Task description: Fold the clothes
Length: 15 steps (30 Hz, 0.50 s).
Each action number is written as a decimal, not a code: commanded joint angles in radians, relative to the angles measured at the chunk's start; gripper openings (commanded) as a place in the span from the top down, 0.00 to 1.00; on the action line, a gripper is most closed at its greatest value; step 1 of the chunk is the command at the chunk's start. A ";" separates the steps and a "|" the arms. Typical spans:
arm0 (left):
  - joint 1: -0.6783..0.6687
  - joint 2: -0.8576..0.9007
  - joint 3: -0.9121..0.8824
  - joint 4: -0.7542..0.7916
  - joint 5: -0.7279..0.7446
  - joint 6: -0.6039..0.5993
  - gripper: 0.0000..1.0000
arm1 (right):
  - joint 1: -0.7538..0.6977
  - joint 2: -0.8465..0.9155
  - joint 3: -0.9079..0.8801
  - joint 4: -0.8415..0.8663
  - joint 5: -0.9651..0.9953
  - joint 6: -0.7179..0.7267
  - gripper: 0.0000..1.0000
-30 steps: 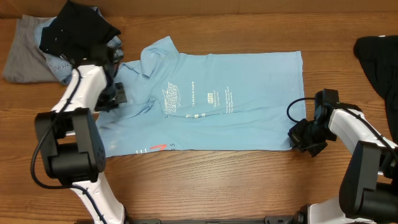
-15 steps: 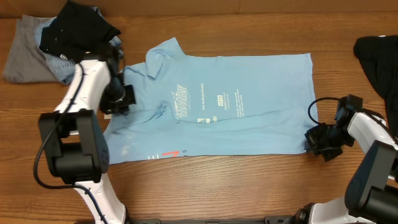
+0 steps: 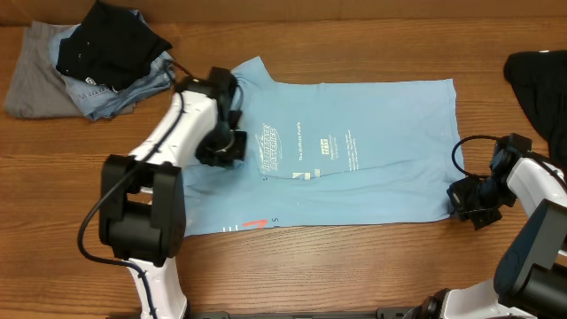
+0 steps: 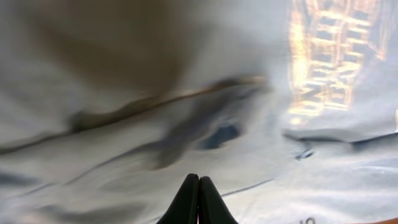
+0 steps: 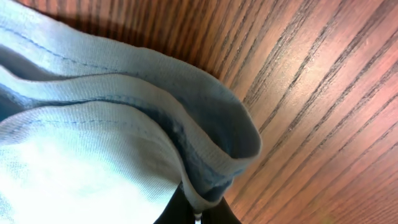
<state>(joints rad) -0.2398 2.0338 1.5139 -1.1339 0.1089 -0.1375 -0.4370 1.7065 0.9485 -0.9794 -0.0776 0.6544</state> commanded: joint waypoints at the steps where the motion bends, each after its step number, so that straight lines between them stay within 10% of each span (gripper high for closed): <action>1: -0.030 -0.017 -0.055 0.063 0.032 0.018 0.96 | -0.002 0.006 0.024 0.008 0.021 0.000 0.96; 15: -0.014 0.105 -0.060 0.114 -0.009 0.023 0.96 | -0.002 0.006 0.024 0.009 0.021 -0.015 0.96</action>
<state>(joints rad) -0.2665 2.0857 1.4628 -1.0233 0.1162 -0.1337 -0.4370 1.7069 0.9485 -0.9718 -0.0776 0.6529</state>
